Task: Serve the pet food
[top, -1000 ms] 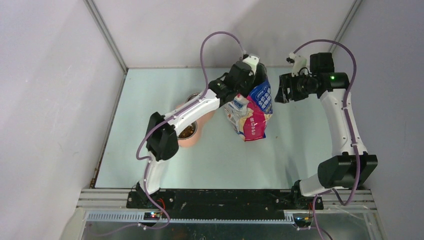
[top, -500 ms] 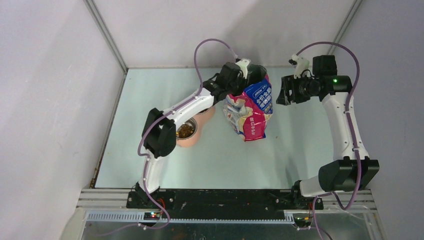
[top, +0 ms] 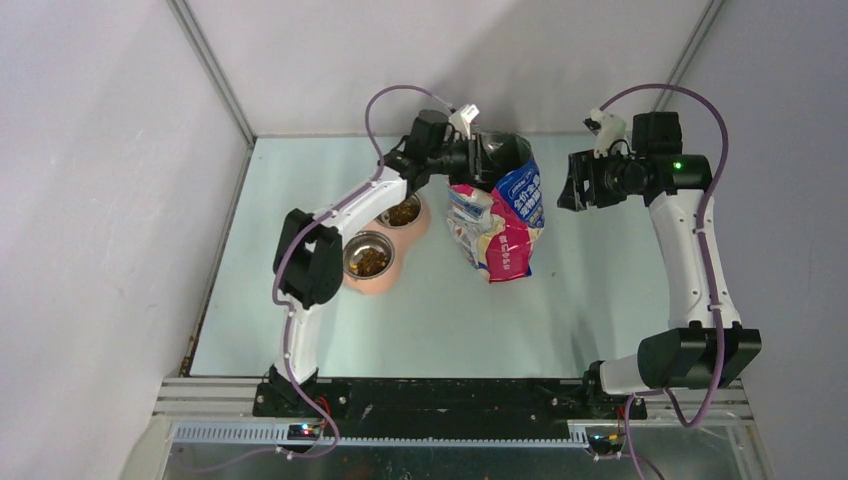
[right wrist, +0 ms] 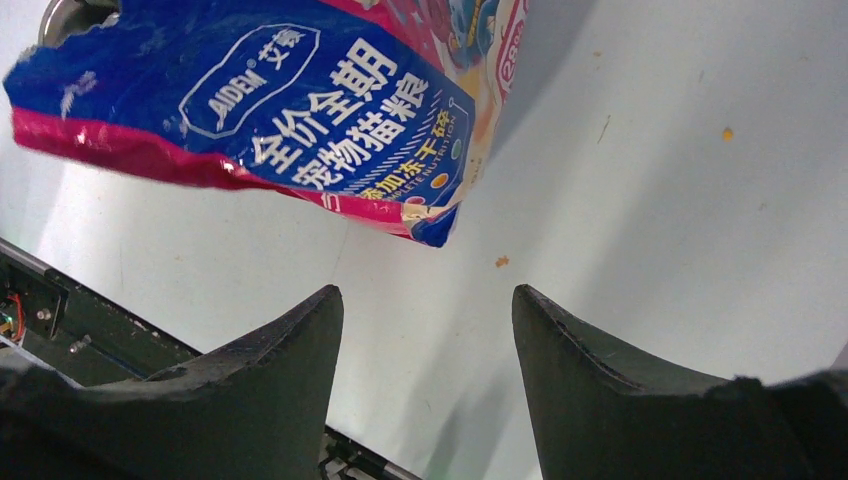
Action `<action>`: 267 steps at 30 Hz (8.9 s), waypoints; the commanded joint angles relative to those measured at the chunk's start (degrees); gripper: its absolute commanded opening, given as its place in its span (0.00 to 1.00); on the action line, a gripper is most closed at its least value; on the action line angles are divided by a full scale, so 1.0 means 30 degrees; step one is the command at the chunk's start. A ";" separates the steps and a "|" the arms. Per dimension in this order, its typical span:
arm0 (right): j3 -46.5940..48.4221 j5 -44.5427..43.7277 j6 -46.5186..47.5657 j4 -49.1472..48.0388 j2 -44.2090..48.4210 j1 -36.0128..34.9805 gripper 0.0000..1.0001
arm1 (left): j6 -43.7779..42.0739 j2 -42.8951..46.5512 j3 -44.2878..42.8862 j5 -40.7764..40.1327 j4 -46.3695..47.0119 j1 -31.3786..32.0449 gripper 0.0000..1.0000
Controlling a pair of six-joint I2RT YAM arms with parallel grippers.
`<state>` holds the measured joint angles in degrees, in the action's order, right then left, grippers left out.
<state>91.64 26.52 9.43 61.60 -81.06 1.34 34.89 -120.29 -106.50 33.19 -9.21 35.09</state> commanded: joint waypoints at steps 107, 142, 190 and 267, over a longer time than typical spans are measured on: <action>0.0733 -0.4821 0.3695 0.0256 -0.1142 -0.1429 0.65 | 1.7553 0.5977 0.5140 0.7532 1.0387 -1.0295 0.00; 0.2118 -0.2870 0.4047 0.0706 -0.1668 -0.2943 0.66 | 1.0220 1.5418 2.2329 0.9512 0.6489 -2.1930 0.00; 0.1311 -0.3319 0.5489 0.0916 -0.0115 -0.3517 0.66 | -0.2367 1.6286 1.9096 0.1180 -0.3600 -1.9953 0.00; 0.1767 -0.3157 0.3687 0.0274 0.0968 -0.1560 0.71 | -0.7105 0.3688 -0.6732 0.1896 -0.5469 -0.1621 0.00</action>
<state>97.56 17.74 21.19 64.64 -80.44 -3.77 16.53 -105.89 -125.69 41.78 -23.07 25.71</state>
